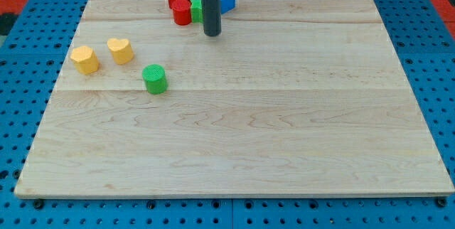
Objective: Slide the green circle diagonally bottom right to the green star
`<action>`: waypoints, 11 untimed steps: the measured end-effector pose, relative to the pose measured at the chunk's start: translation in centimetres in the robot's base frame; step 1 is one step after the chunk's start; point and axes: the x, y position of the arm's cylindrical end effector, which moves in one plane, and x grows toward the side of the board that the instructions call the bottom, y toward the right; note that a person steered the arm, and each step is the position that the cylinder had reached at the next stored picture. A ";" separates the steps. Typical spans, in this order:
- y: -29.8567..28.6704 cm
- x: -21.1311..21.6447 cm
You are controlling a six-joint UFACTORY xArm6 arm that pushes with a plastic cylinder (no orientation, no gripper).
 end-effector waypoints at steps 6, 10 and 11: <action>-8.9 9.3; -3.4 2.1; 1.4 1.1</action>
